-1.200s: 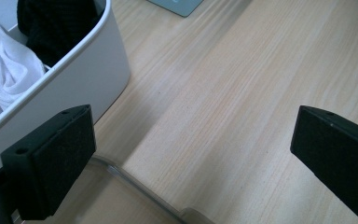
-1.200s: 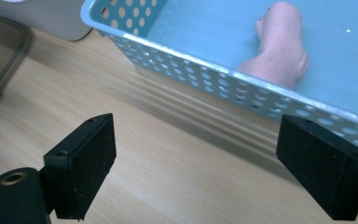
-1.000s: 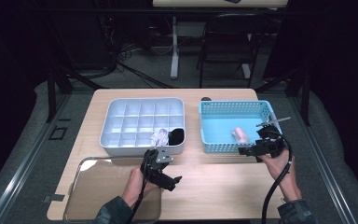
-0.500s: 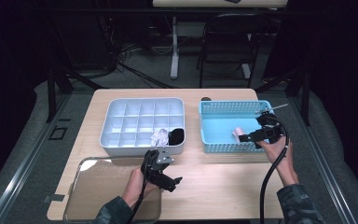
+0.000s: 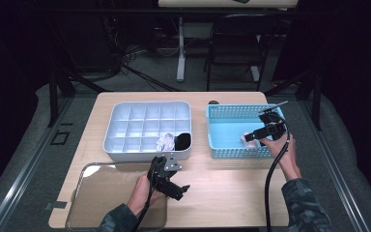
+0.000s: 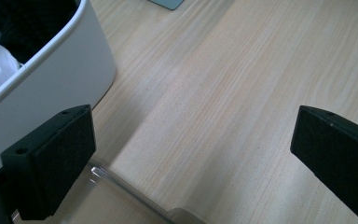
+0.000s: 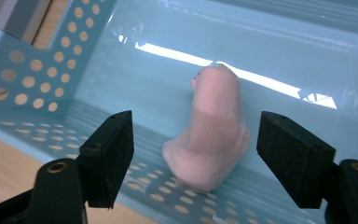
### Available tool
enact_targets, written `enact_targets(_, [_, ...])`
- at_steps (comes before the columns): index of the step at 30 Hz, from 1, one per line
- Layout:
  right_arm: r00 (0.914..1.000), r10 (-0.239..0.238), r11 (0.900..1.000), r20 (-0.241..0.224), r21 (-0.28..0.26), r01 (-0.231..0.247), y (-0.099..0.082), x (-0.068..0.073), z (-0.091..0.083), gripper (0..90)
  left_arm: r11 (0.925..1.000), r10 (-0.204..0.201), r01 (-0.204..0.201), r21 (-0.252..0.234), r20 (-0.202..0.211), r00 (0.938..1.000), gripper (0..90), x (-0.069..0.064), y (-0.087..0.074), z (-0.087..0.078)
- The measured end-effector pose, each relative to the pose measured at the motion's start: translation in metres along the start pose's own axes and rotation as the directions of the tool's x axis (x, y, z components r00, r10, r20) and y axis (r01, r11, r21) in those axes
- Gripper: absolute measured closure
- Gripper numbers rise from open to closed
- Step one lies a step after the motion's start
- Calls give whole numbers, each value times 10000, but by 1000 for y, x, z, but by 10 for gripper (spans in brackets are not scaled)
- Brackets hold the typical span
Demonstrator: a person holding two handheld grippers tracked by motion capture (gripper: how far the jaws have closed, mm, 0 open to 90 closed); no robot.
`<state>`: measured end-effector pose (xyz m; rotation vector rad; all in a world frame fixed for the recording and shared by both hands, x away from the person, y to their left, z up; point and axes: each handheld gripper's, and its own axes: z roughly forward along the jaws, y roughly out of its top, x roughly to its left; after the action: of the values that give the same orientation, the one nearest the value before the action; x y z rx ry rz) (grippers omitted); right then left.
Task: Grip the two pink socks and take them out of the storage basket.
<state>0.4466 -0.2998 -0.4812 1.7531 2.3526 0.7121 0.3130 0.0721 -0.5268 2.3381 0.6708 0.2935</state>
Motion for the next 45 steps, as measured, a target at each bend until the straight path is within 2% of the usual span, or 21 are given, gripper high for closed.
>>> enact_targets(10, [9992,287,9969,277,724,-306,12,-6,23,402,10000,19,-19,26,24,10000,3,-1,0,0])
enact_targets(16, [9978,468,9913,479,1208,-523,17,-7,35,427,10000,50,-50,42,39,10000,3,-1,0,0])
enact_targets(17, [9983,396,9891,420,1404,-451,18,-7,37,435,10000,73,-73,53,23,10000,3,-1,0,0])
enact_targets(23, [9961,361,9773,811,2053,-522,19,-6,44,503,9998,125,-125,124,33,9999,3,-3,0,2])
enact_targets(29, [9915,656,9750,1127,2041,-877,18,-7,47,637,9998,154,-155,155,57,9999,3,-3,0,2])
enact_targets(30, [9928,486,9724,1095,2220,-721,18,-9,46,660,9998,141,-142,148,51,9999,3,-3,0,2])
enact_targets(31, [9908,788,9735,1097,2055,-1001,18,-7,47,684,9998,140,-141,167,65,9999,3,-3,0,2])
enact_targets(32, [9927,600,9770,1051,1977,-800,18,-9,46,700,9997,158,-159,169,37,9999,3,-3,0,2])
enact_targets(33, [9912,687,9755,1127,2006,-905,18,-8,44,706,9998,153,-154,146,40,9999,3,-3,0,3])
enact_targets(34, [9935,467,9739,1041,2166,-685,19,-10,42,711,9998,101,-102,158,53,9999,3,-3,0,3])
enact_targets(36, [9925,578,9792,1074,1876,-773,19,-9,40,716,9998,109,-110,178,67,9999,3,-2,-1,3])
enact_targets(45, [9938,553,9904,967,1207,-668,24,-7,23,726,9994,156,-155,296,-37,9999,3,-2,-2,6])
